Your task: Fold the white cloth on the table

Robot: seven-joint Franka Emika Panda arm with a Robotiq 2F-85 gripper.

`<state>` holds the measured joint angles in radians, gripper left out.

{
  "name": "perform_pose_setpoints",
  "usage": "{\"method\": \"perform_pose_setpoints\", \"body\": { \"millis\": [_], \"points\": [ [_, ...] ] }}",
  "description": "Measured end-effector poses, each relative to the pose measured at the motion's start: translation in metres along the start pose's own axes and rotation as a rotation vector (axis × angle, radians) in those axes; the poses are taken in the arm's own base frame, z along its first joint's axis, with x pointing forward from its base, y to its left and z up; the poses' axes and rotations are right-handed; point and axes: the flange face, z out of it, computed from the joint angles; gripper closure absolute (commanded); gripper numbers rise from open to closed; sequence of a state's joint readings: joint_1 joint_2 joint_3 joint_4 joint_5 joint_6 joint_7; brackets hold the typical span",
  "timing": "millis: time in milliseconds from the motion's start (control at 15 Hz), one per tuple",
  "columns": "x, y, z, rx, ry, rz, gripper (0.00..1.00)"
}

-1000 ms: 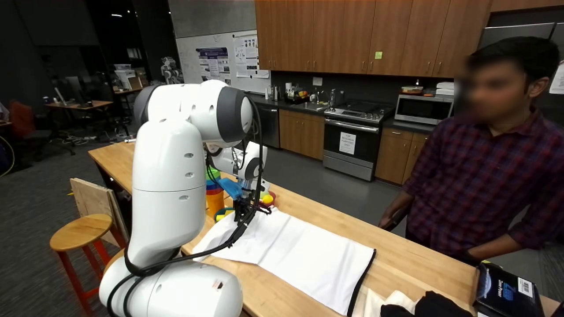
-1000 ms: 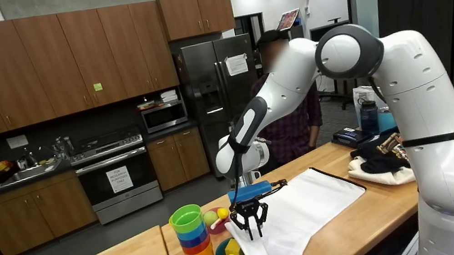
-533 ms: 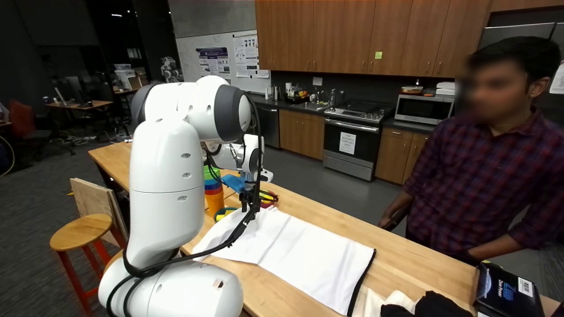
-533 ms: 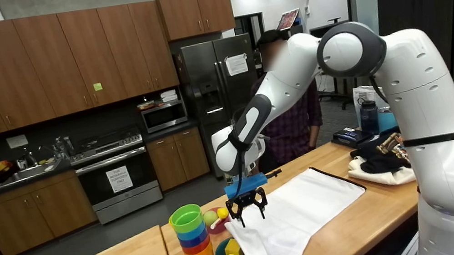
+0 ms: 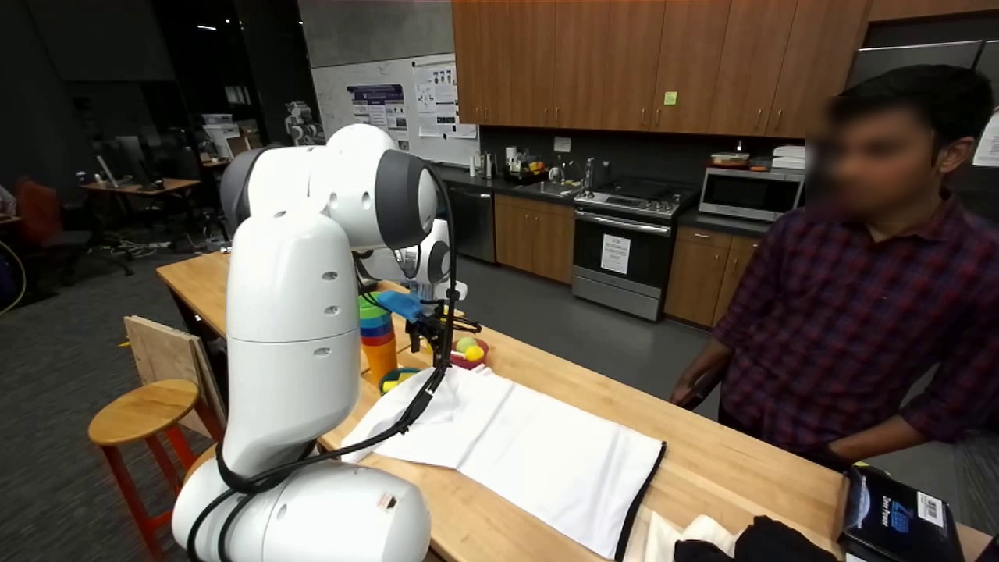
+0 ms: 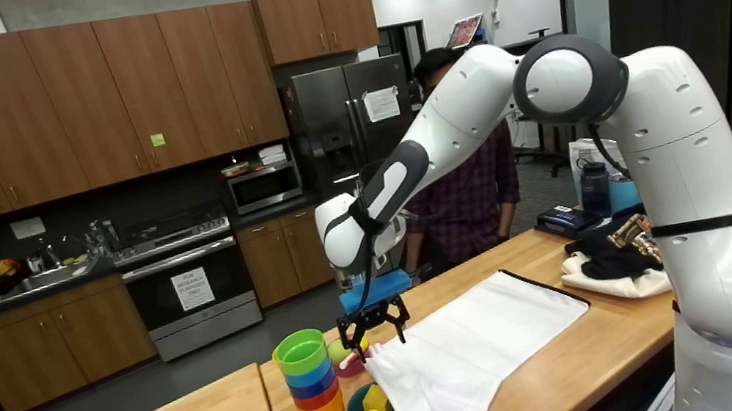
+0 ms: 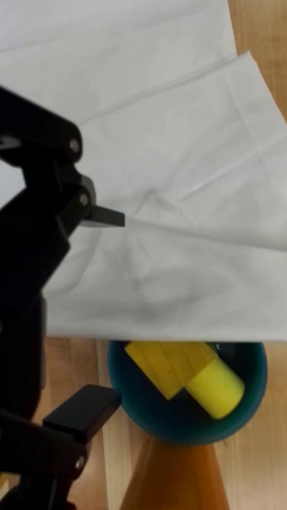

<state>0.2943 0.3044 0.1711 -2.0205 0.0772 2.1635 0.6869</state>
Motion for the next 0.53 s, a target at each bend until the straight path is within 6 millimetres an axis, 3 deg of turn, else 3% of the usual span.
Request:
{"method": "perform_pose_setpoints", "body": {
  "millis": [267, 533],
  "points": [
    [-0.002, -0.020, 0.025, 0.029, -0.086, -0.076, 0.00],
    [0.005, -0.022, 0.059, 0.019, -0.155, -0.093, 0.00]
  ]
}}
